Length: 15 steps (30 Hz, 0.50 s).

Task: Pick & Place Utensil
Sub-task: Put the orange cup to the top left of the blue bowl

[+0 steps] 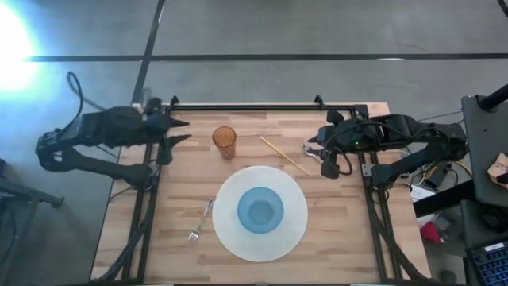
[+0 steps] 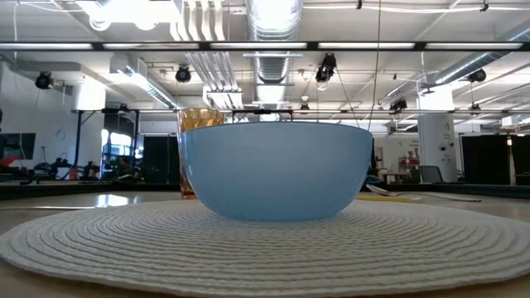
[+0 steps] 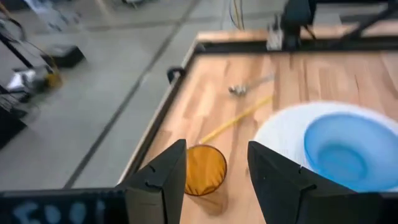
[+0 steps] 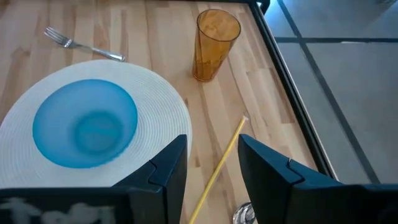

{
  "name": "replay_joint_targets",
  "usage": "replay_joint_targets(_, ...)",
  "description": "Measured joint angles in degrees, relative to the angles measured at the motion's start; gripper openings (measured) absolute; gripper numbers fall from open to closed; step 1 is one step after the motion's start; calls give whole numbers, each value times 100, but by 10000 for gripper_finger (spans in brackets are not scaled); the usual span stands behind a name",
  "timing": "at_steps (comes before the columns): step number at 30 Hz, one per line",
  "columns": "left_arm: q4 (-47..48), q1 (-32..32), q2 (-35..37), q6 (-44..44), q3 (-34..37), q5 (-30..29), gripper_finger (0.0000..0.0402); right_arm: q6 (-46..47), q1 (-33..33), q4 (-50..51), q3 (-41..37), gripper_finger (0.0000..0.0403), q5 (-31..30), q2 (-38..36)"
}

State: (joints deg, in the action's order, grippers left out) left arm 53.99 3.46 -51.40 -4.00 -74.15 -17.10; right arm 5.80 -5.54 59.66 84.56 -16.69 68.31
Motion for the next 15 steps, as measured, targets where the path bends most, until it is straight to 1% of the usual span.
replay_joint_targets(4,305,882,-630,-396,-376,1101,165,7,-2,-1,51,131,0,-13)
replay_joint_targets(7,347,1507,-1070,-834,-437,1987,165,20,-2,5,68,130,0,-43)
replay_joint_targets(9,396,1773,-1394,-1091,-412,2410,165,24,-2,11,69,131,2,-70)
replay_joint_targets(11,456,1889,-1623,-1340,-428,2615,165,84,-2,24,69,134,2,-92)
replay_joint_targets(15,762,1972,-2116,-1873,-455,2612,165,107,-3,83,65,139,1,-128)
